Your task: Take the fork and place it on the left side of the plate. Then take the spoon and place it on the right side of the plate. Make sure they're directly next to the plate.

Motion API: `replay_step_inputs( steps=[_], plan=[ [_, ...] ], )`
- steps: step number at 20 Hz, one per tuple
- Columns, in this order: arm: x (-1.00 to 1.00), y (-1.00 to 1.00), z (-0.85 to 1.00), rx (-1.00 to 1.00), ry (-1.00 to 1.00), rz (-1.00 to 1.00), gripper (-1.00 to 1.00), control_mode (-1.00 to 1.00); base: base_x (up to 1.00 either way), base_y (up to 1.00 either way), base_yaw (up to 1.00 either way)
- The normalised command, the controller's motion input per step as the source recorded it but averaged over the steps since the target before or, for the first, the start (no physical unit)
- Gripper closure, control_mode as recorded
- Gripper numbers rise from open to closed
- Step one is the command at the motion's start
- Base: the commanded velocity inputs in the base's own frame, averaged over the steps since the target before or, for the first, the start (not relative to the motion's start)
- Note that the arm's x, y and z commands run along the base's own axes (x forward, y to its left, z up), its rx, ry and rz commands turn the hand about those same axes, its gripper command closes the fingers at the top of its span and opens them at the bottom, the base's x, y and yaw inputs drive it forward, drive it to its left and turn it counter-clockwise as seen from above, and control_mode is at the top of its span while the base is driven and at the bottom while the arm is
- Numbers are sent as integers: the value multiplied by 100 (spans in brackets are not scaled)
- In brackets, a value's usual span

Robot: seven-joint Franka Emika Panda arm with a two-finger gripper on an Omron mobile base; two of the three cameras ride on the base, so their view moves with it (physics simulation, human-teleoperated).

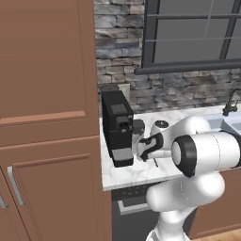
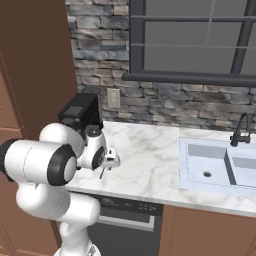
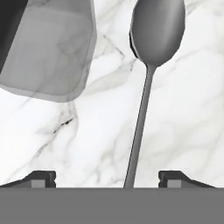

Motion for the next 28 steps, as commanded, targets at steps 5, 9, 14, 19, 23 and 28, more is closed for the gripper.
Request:
replay_step_inputs(
  steps=[5, 9, 14, 19, 23, 28],
  plan=[
    [5, 0, -39, 0, 0, 0, 100, -100, 0, 0, 0],
    [0, 0, -36, 0, 0, 0, 100, -100, 0, 0, 0],
    [-4, -11, -23, 1, 0, 0, 100, -100, 0, 0, 0],
    [-22, -36, -6, 3, 0, 0, 100, -100, 0, 0, 0],
    [-23, -37, 0, 3, -3, 0, 100, -100, 0, 0, 0],
    [-25, -32, 32, 0, -13, 0, 100, -100, 0, 0, 0]
  ],
)
